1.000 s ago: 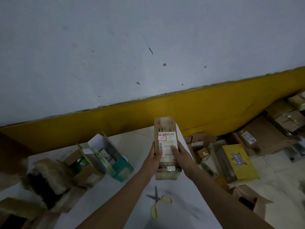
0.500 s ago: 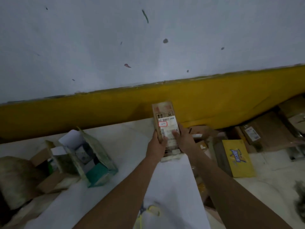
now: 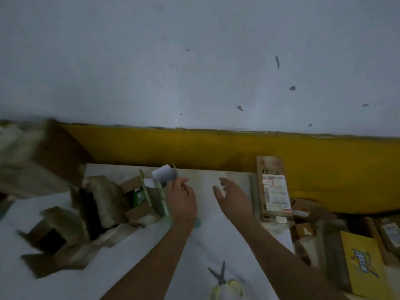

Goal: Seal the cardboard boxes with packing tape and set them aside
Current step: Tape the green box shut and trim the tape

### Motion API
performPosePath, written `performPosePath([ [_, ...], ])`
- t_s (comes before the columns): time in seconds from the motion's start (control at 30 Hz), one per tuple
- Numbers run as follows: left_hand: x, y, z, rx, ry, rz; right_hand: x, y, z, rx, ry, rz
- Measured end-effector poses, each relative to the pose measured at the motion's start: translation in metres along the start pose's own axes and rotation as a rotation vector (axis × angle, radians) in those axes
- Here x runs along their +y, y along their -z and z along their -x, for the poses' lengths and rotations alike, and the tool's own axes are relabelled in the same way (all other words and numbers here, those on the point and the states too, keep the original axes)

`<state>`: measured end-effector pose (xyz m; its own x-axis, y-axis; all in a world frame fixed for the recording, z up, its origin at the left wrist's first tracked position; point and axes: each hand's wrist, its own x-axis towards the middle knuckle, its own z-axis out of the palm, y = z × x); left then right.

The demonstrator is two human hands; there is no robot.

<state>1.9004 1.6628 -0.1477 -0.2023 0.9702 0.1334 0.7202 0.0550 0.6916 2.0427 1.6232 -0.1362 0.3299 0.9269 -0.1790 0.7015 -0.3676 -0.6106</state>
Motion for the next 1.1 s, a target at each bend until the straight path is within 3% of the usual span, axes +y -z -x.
performPosePath([
  [0.07, -0.03, 0.02, -0.004, 0.047, 0.077, -0.058, -0.026, -0.036, 0.0, -0.132, -0.018, 0.029],
  [0.17, -0.069, 0.036, 0.002, -0.063, 0.213, -0.017, -0.042, -0.078, 0.004, -0.28, -0.048, 0.156],
  [0.33, -0.115, 0.052, 0.012, -0.318, 0.311, 0.137, -0.042, -0.093, 0.017, -0.259, -0.119, 0.092],
  [0.47, -0.115, 0.063, 0.021, -0.531, 0.378, 0.255, -0.041, -0.084, 0.036, -0.279, -0.241, -0.15],
  [0.57, -0.118, 0.067, 0.029, -0.616, 0.32, 0.14, -0.044, -0.078, 0.069, -0.237, -0.378, -0.483],
  [0.67, -0.125, 0.079, 0.04, -0.627, 0.244, 0.055, -0.046, -0.077, 0.108, -0.243, -0.469, -0.634],
  [0.8, -0.151, 0.107, 0.052, -0.819, 0.268, 0.214, -0.042, -0.075, 0.133, -0.358, -0.611, -0.576],
  [0.87, -0.162, 0.124, 0.057, -0.892, 0.379, 0.353, -0.042, -0.074, 0.137, -0.406, -0.633, -0.534],
  [1.0, -0.183, 0.163, 0.056, -1.009, 0.458, 0.446, -0.049, -0.073, 0.135, -0.271, -0.553, -0.459],
  [1.1, -0.203, 0.183, 0.047, -1.018, 0.385, 0.387, -0.058, -0.081, 0.141, -0.242, -0.401, -0.148],
])
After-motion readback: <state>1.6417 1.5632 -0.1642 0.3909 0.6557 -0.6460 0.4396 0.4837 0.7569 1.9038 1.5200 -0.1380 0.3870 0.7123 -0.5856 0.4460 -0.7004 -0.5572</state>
